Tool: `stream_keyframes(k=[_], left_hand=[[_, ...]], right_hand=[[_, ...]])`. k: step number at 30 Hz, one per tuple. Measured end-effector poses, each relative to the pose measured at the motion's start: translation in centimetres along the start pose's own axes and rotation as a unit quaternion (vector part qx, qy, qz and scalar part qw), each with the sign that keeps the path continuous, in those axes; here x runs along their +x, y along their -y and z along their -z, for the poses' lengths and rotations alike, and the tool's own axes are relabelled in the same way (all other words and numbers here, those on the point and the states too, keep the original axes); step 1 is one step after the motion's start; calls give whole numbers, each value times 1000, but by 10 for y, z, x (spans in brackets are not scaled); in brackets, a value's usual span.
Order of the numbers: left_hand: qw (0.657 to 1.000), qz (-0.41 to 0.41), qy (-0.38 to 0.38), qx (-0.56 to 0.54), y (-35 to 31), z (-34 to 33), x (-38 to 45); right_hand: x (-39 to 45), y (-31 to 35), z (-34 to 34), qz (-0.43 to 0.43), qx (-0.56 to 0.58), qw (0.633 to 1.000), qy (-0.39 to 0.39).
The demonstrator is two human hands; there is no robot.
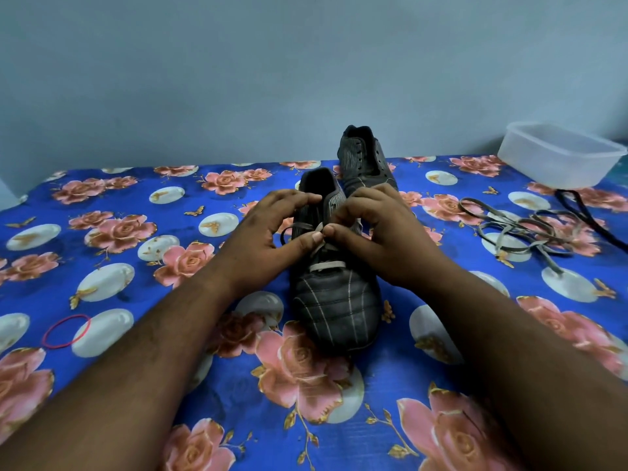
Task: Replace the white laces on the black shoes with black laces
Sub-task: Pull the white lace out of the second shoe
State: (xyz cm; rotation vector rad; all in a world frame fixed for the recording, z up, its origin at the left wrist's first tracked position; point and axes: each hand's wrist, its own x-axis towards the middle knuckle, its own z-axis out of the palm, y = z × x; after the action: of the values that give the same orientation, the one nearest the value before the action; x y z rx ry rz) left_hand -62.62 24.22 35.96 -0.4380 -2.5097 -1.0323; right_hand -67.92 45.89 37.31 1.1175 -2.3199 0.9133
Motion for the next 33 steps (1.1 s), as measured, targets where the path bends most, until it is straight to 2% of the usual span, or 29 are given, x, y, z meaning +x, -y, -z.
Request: stream_keyframes(k=[1, 3, 5, 6, 8, 10, 12, 14, 16, 18, 20, 22, 23, 25, 27, 33], left_hand=[[1000, 0, 0, 0, 0, 0, 0], [1000, -1, -2, -6, 1, 0, 0], [1000, -2, -4, -12, 1, 0, 0], [1000, -1, -3, -13, 1, 0, 0], [1000, 0, -2, -10, 1, 0, 0], [1000, -1, -3, -5, 0, 0, 0], [1000, -5, -4, -1, 0, 0, 0], [1000, -5, -3, 0, 1, 1, 0], [1000, -6, 0, 0, 2, 1, 0], [1000, -6, 1, -1, 3, 0, 1], [1000, -3, -1, -10, 3, -1, 1], [1000, -1, -3, -17, 3, -1, 0], [1000, 0, -3, -19, 3, -1, 0], [1000, 1, -3, -10, 3, -1, 0], [1000, 3, -3, 3, 2, -1, 1], [1000, -2, -2, 7, 1, 0, 0]], right_hand=[[1, 1, 1, 3, 22, 1000, 7], [2, 5, 5, -16, 141, 990, 10], [3, 8, 13, -68, 275, 959, -9], [3, 7, 17, -78, 290, 954, -26], [3, 2, 19, -52, 227, 972, -42], [2, -2, 15, -10, 143, 990, -13], [0, -2, 7, -5, 90, 996, 21], [0, -3, 2, 5, 50, 998, 30], [1, 0, 3, 8, 60, 998, 28], [0, 3, 8, -29, 182, 982, 29], [0, 7, 15, -77, 339, 938, -7], [2, 9, 20, -111, 403, 906, -60], [3, 9, 20, -121, 376, 915, -81], [2, 0, 14, -111, 193, 970, -93], [0, -8, 7, -89, 30, 992, -82], [-1, -2, 1, -34, -20, 999, -26]])
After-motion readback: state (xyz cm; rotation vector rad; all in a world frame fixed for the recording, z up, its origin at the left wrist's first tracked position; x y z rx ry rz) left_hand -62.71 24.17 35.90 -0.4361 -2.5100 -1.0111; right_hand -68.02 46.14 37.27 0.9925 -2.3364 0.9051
